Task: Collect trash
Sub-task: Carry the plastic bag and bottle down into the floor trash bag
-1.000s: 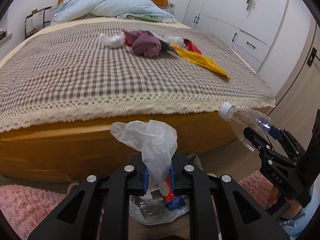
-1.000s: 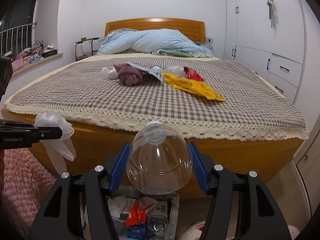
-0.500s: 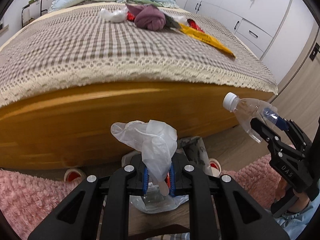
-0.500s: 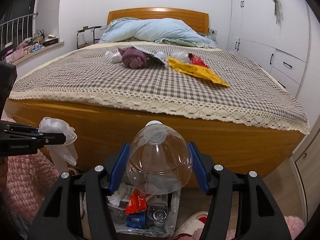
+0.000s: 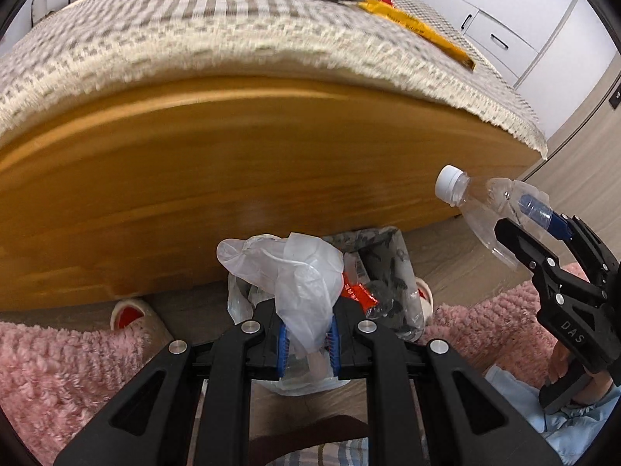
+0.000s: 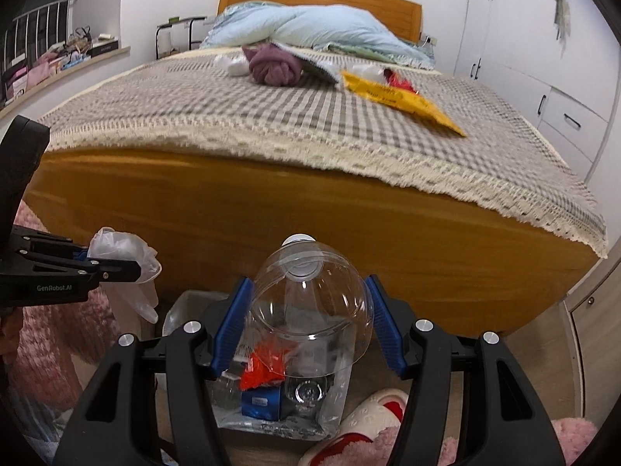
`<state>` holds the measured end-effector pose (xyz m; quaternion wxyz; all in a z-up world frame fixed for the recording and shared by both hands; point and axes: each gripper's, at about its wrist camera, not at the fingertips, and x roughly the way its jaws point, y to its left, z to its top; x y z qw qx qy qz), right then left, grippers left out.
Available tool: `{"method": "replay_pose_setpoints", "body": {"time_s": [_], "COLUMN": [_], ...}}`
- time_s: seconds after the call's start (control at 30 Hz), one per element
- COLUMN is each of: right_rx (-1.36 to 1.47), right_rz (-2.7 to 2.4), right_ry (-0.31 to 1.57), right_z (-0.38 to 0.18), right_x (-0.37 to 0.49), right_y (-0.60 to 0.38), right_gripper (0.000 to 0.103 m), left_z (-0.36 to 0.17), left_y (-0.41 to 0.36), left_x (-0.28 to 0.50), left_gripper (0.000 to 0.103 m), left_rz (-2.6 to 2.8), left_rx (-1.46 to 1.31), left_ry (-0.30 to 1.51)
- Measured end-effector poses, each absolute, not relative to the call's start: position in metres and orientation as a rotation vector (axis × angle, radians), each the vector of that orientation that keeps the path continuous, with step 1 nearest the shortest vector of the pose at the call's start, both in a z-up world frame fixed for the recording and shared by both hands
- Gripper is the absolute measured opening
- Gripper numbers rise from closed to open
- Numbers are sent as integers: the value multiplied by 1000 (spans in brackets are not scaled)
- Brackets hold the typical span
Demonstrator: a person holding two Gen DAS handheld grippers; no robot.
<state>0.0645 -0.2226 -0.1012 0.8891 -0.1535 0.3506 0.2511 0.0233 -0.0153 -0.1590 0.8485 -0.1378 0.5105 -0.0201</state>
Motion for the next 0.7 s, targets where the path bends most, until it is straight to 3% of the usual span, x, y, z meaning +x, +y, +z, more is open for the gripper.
{"method": "replay_pose_setpoints", "body": {"time_s": [0.7], "right_rx": [-394], "right_rz": [509], "right_ry": [894], "right_z": [-144], "right_x": [75], "right_y": [-218], "right_gripper": [58], "left_z": [-221], "left_y": [-6], "left_x": [43], "left_gripper": [13], "left_rz": [-53], "left_rx": [-337], "left_ry": [1234]}}
